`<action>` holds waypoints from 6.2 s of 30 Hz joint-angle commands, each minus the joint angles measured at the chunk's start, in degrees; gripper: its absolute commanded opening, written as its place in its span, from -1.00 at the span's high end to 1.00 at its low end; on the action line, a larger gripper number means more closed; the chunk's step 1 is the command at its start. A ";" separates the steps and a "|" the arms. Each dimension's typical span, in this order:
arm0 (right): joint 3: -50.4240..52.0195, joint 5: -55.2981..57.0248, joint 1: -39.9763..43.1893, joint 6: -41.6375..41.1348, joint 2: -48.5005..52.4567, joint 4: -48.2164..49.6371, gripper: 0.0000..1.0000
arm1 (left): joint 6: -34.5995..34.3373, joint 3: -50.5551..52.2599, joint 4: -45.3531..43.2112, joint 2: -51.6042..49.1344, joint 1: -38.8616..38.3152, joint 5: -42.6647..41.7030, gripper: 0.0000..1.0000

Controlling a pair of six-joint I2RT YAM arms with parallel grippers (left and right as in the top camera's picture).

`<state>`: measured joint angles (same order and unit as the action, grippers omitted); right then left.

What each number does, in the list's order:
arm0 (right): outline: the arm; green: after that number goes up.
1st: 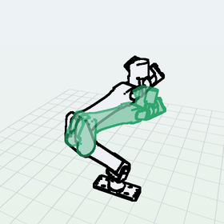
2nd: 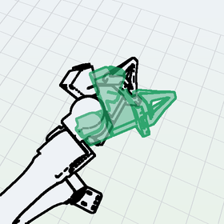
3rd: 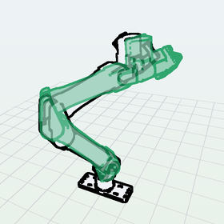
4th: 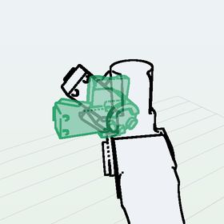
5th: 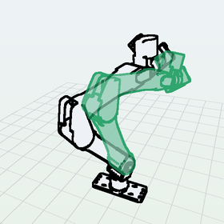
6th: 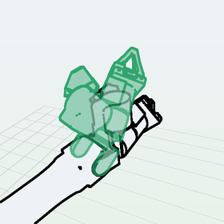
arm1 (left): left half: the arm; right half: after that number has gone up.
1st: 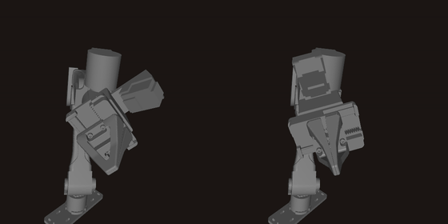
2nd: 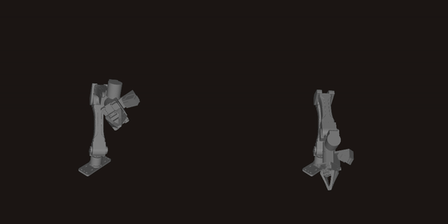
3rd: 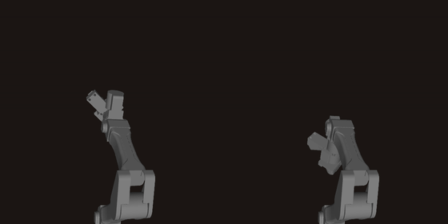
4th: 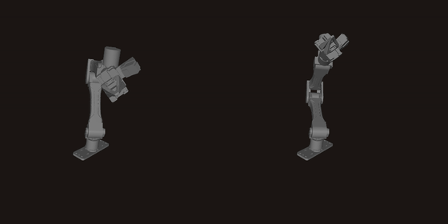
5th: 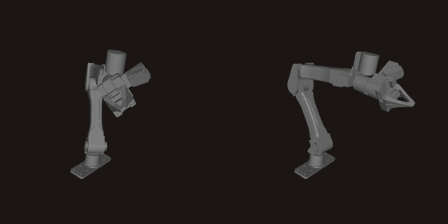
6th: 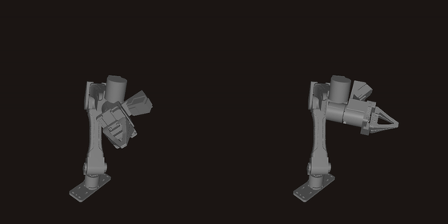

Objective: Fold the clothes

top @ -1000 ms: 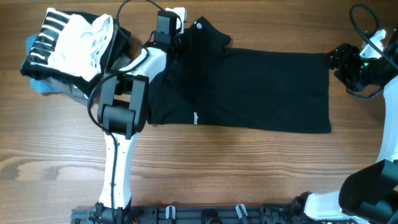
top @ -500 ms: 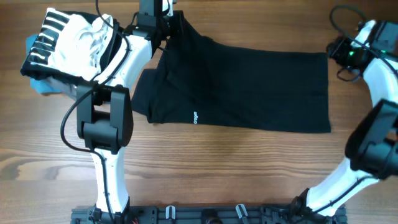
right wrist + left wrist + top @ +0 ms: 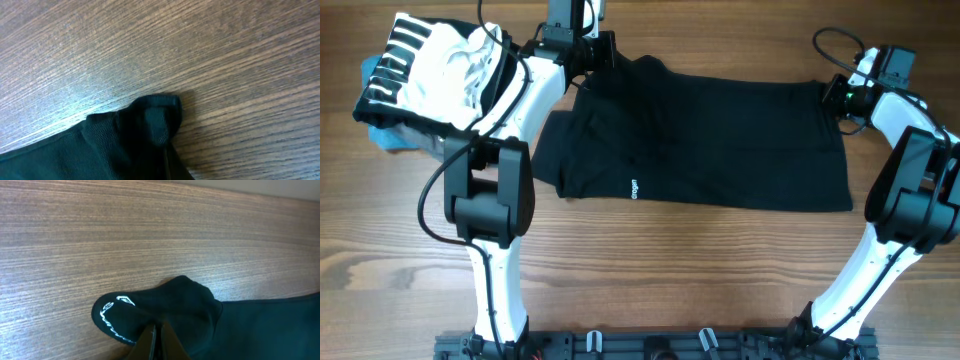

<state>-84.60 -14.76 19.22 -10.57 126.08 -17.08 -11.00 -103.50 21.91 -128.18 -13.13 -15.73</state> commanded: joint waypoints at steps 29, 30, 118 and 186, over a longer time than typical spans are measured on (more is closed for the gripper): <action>-1.31 10.86 5.29 -7.61 -14.97 -42.12 0.91 | 0.33 0.55 47.43 10.95 -0.24 13.51 0.92; -1.33 12.07 5.29 -7.74 -14.97 -43.98 0.92 | 0.33 0.55 48.28 10.95 -0.26 14.25 0.92; 7.43 4.63 5.99 4.85 -21.40 -38.62 0.91 | -7.19 35.52 21.92 45.68 7.63 19.80 0.02; 9.55 8.41 -29.11 -18.34 -16.52 -36.63 0.79 | 7.63 35.78 7.82 13.51 -2.56 -16.04 -0.43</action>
<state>-75.31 -6.98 -9.80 -25.80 106.21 -54.00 -5.43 -68.23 29.67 -112.36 -12.84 -30.57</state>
